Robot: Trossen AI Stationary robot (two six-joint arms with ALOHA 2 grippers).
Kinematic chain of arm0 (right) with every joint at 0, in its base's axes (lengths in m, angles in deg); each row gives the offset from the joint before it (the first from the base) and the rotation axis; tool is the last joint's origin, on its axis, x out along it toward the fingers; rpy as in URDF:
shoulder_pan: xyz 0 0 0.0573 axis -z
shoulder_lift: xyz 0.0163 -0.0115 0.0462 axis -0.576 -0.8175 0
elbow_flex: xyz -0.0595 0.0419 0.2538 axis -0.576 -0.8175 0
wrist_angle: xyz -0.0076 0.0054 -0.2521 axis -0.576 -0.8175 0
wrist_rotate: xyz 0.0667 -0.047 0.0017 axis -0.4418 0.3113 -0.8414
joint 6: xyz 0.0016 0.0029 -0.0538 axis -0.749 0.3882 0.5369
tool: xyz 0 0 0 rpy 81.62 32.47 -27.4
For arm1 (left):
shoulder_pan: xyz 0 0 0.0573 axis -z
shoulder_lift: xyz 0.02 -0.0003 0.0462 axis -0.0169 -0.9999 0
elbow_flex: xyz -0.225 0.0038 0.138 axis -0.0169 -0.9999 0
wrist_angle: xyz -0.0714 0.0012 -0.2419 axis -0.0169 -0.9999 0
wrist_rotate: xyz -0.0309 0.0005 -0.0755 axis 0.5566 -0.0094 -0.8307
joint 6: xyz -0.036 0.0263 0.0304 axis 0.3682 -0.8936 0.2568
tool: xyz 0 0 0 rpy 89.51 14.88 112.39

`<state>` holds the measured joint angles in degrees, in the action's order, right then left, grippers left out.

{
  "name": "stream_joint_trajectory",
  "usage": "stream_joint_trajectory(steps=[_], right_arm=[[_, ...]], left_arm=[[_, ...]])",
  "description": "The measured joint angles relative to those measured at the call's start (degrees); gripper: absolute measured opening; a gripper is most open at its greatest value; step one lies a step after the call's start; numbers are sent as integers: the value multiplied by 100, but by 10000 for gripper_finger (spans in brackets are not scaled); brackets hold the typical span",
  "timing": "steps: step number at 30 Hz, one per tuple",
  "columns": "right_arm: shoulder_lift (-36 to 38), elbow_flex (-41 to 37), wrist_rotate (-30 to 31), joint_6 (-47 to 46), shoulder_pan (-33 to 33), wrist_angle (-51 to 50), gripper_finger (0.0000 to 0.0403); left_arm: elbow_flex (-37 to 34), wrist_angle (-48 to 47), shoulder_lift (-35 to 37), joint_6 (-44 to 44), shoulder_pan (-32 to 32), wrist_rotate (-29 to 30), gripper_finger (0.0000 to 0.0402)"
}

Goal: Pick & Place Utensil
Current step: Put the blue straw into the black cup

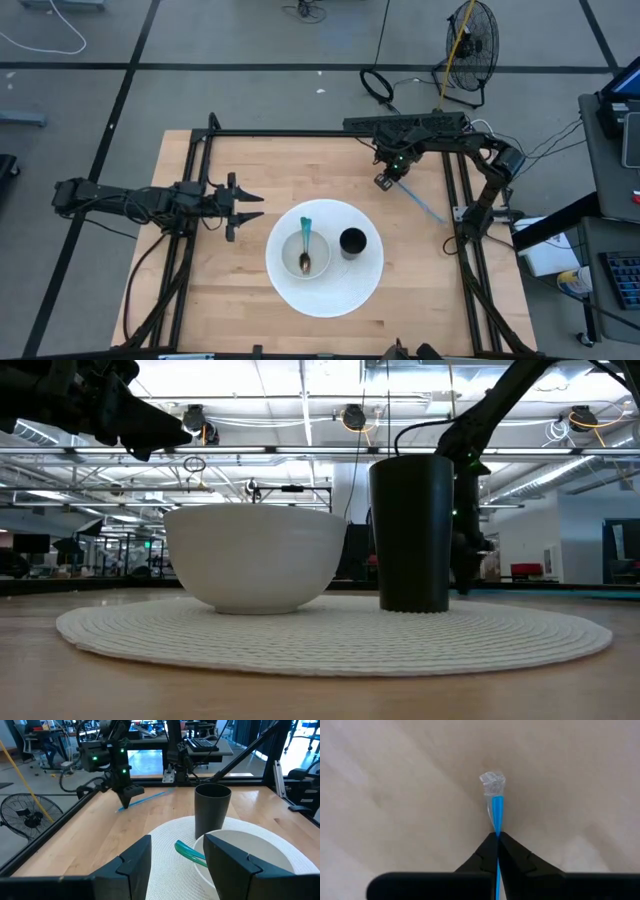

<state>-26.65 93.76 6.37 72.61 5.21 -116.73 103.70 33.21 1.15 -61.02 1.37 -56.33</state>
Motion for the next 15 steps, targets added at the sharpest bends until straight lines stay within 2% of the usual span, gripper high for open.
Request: stream_joint_trajectory(steps=[7,15], right_arm=[[562,-1,-5,100,-102,-13,1],[1681,-1,-14,103,-441,137,0]], left_arm=[[0,0,2,7,1,32,186],[0,17,0,7,3,93,186]])
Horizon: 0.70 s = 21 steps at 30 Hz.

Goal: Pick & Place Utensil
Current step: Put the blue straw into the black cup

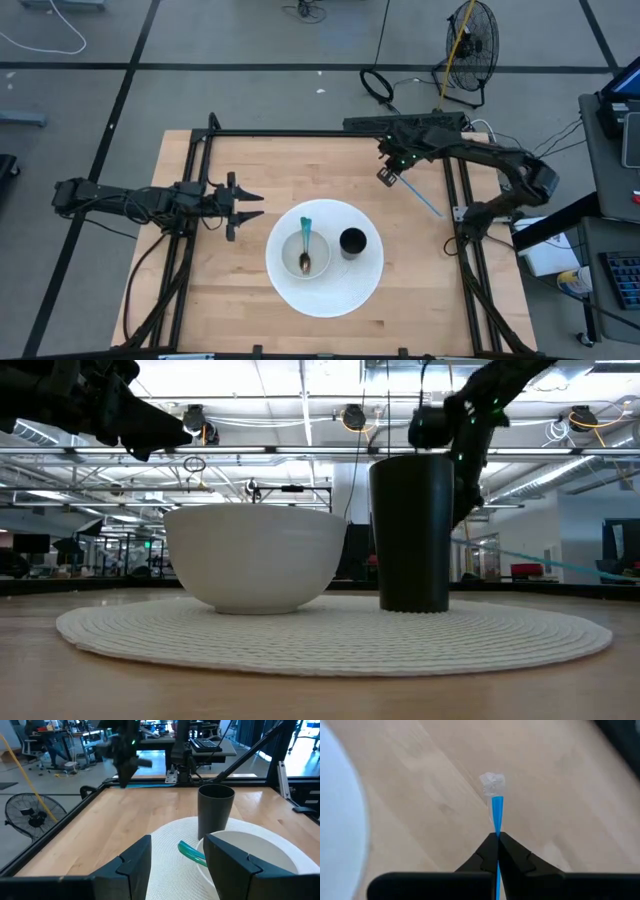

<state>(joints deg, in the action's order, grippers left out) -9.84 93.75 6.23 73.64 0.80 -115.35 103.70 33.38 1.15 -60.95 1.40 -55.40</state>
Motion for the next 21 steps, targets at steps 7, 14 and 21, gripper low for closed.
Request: stream_joint_trajectory(steps=[7,14,21], right_arm=[[1055,7,-23,0,-530,640,0],[1744,13,-300,0,-1138,1427,0],[1970,13,-299,37,-1733,2030,0]], left_arm=[[0,11,2,24,-2,47,186],[0,17,0,49,-4,47,186],[0,20,2,68,-4,49,186]])
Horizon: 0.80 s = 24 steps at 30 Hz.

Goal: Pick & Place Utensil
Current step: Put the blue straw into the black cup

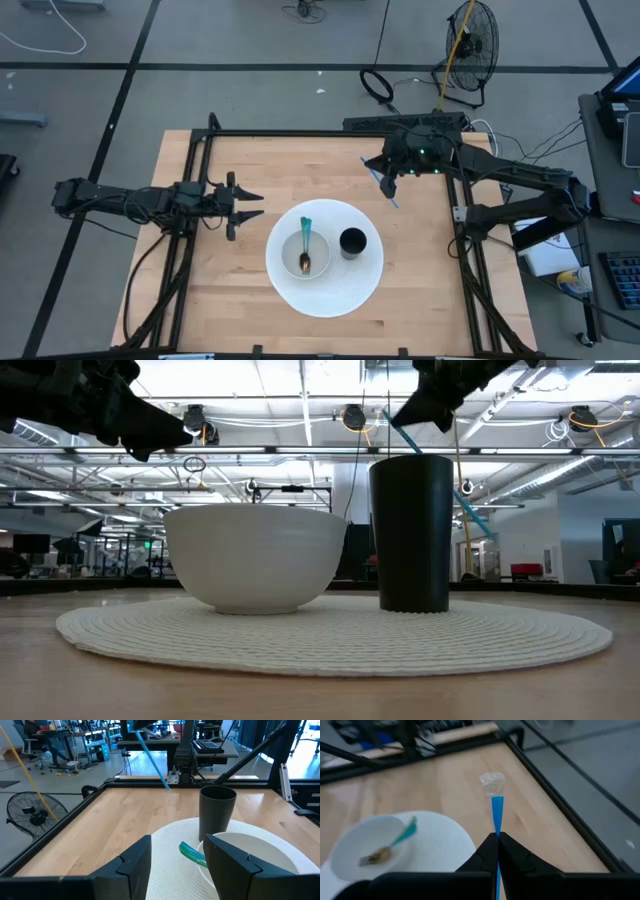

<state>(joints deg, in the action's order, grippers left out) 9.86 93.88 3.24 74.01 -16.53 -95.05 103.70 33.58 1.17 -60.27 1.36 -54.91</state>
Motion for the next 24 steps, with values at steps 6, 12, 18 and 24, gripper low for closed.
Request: stream_joint_trajectory(steps=[6,12,18,24], right_arm=[[-2,4,0,248,-456,547,0],[-2,4,0,467,-830,1077,0],[12,4,-1,671,-1158,1459,0],[261,4,0,868,-1418,1679,0]], left_arm=[[0,-2,-2,41,0,2,186],[0,-2,0,59,0,2,186],[0,-2,-2,73,0,49,186],[0,-2,-2,83,0,57,186]])
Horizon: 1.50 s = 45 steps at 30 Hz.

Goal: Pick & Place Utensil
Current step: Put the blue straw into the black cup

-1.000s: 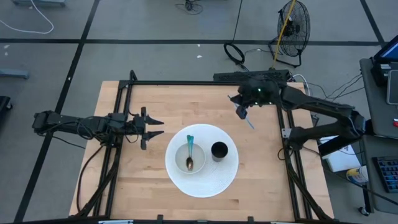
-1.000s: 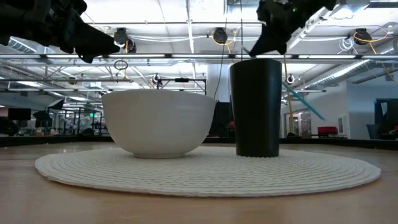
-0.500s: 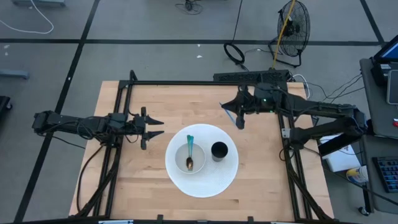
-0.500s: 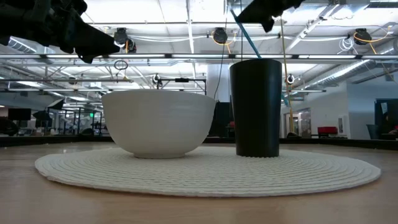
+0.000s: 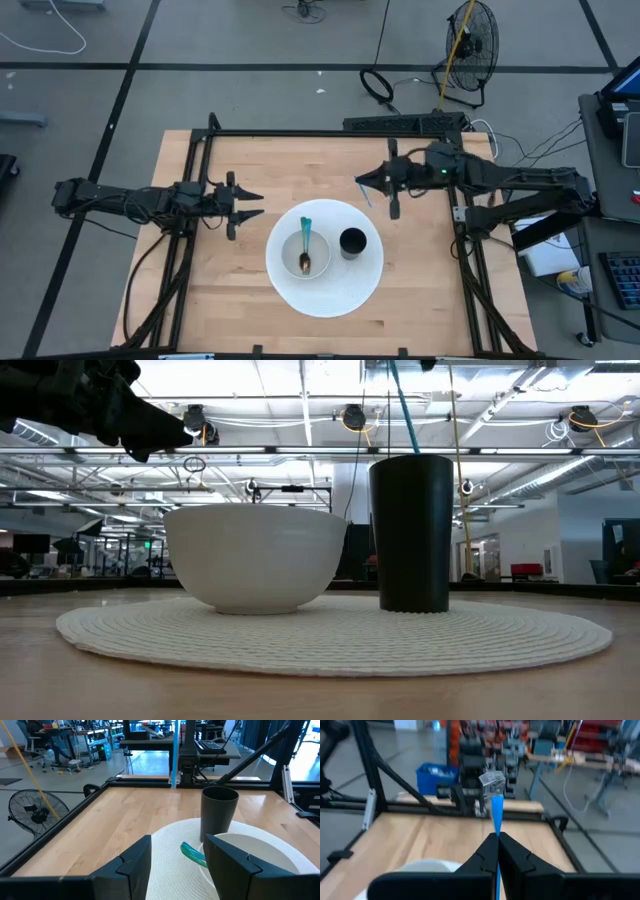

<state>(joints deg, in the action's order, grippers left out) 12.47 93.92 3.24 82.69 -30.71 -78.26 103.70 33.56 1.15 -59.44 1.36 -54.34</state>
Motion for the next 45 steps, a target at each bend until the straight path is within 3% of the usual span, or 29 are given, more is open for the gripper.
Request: stream_joint_trajectory(steps=[9,15,18,36,45], right_arm=[[500,4,-21,111,-521,350,0],[496,4,-894,112,-905,928,0],[436,4,-1051,33,-1091,1139,0],[-596,2,-1005,162,-1586,1700,0],[-250,-696,-716,168,-1485,2212,0]], left_arm=[[0,2,0,-16,2,38,186],[0,19,0,-14,4,89,186],[0,18,0,-2,4,87,186],[0,22,1,22,0,90,186],[0,-2,0,20,0,90,186]])
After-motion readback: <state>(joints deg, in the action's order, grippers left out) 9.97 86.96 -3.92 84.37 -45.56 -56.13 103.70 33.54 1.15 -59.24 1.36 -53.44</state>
